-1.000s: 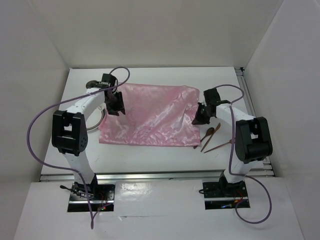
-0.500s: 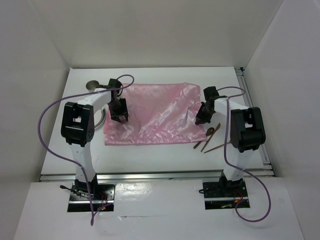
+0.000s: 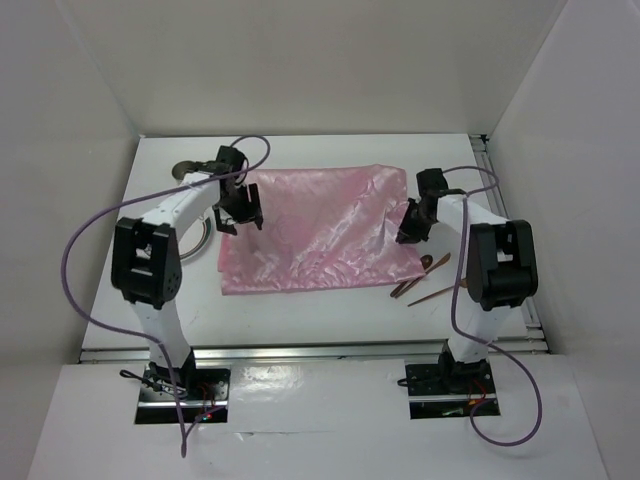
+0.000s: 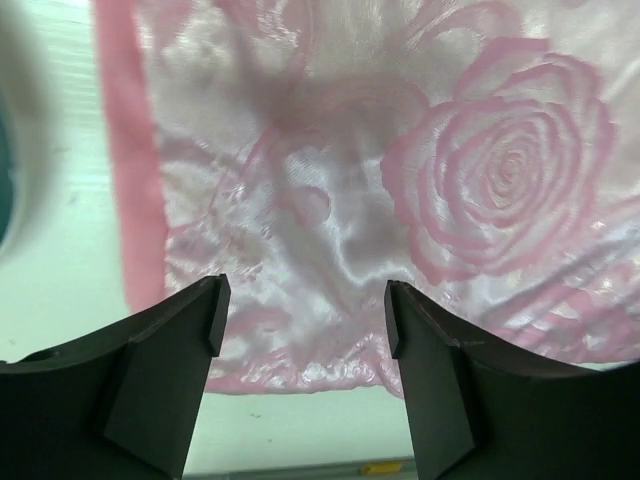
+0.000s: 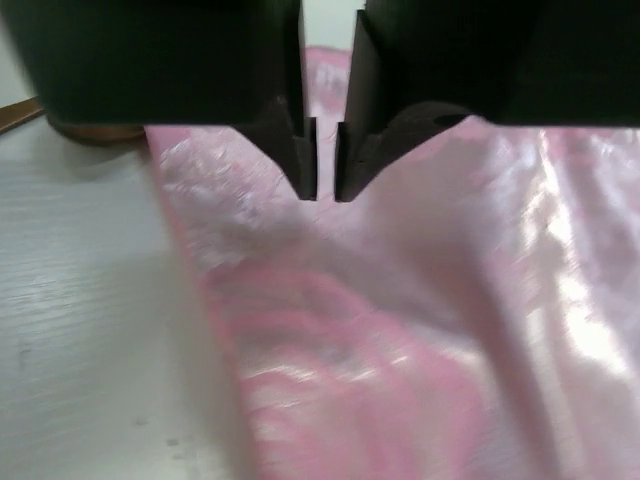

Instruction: Set the dinner table for one person

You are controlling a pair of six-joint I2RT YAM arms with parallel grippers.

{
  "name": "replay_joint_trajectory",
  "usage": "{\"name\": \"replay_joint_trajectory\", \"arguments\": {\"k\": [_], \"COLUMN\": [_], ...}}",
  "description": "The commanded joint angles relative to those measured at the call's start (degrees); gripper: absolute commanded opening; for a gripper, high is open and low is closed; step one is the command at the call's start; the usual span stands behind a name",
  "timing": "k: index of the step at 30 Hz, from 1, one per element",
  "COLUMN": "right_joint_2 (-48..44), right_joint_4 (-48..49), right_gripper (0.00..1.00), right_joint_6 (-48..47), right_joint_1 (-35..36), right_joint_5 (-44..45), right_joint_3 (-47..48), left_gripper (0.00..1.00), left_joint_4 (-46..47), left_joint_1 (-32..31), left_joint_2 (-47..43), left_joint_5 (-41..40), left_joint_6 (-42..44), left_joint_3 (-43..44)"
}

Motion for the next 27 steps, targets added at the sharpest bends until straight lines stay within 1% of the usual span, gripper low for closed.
{"name": "replay_joint_trajectory", "arguments": {"k": [1,2,3,4,5,6,7,9,10,11,13,16,18,20,23,26,27], "right_joint_2": [-7.3,-8.0,-9.3,-9.8,-10.3,-11.4,-11.4,-13.5,-14.1,-14.6,-16.7,-18.4,-19.3,-20.7,-21.9,-22.5,-22.5], "right_joint_4": [0.1,0.1,0.1,0.1,0.1,0.1,0.1,0.1,0.1,0.1,0.1,-0.5,-1.0,-1.7,-1.7,-2.2,-2.2], "right_gripper": [0.27,0.39,0.43,0.46,0.51,0.56,0.57,0.64,0.64,0.68,0.69,0.69,0.69,0.69,0.69,0.69,0.69], "right_joint_6": [-2.9,-2.9,-3.5,-3.5,-3.5,-3.5,-3.5,-3.5,-3.0,-3.0,-3.0,-2.4,-2.4,-1.8,-1.8,-1.3,-1.3], "right_joint_1": [1.3,1.3,1.3,1.3,1.8,1.8,1.8,1.8,1.8,1.8,1.8,1.8,1.8,1.3,1.3,0.8,0.2], "right_joint_5": [-2.7,-2.7,-3.3,-3.3,-4.0,-4.0,-4.6,-5.2,-5.2,-5.2,-4.7,-4.0,-4.0,-3.5,-3.5,-3.5,-3.5], "right_joint_3": [1.4,0.8,0.8,0.3,0.3,-0.2,-1.1,-2.2,-3.4,-4.0,-6.0,-8.3,-8.8,-10.1,-10.6,-11.1,-11.1], "left_gripper": [0.81,0.82,0.85,0.85,0.88,0.88,0.9,0.9,0.9,0.9,0.9,0.9,0.88,0.83,0.72,0.66,0.56], "left_joint_4": [-1.7,-0.9,-0.1,0.5,1.3,3.0,4.1,6.6,9.6,10.6,12.4,15.1,15.7,16.6,18.1,18.1,18.1], "left_joint_1": [1.1,2.5,3.1,3.8,4.6,6.0,6.8,9.8,10.8,11.6,12.6,12.6,12.6,12.6,12.6,12.6,12.6], "left_joint_2": [-11.6,-13.8,-15.8,-19.3,-20.7,-21.7,-23.1,-23.6,-24.4,-24.4,-24.4,-23.9,-21.6,-21.1,-19.8,-19.8,-20.3], "left_joint_5": [-3.4,-3.4,-3.4,-1.1,-0.1,1.3,4.2,8.1,11.5,12.6,14.3,14.3,12.9,12.9,14.4,15.1,15.1], "left_joint_6": [-3.1,-3.2,-3.9,-3.9,-3.9,-4.5,-4.5,-4.5,-4.5,-4.5,-4.5,-3.9,-3.9,-3.3,-3.9,-3.9,-3.9], "left_joint_3": [-6.5,-9.0,-11.3,-15.9,-18.1,-20.1,-24.2,-28.3,-31.9,-33.2,-35.4,-36.2,-36.8,-37.5,-38.1,-38.1,-37.3]}}
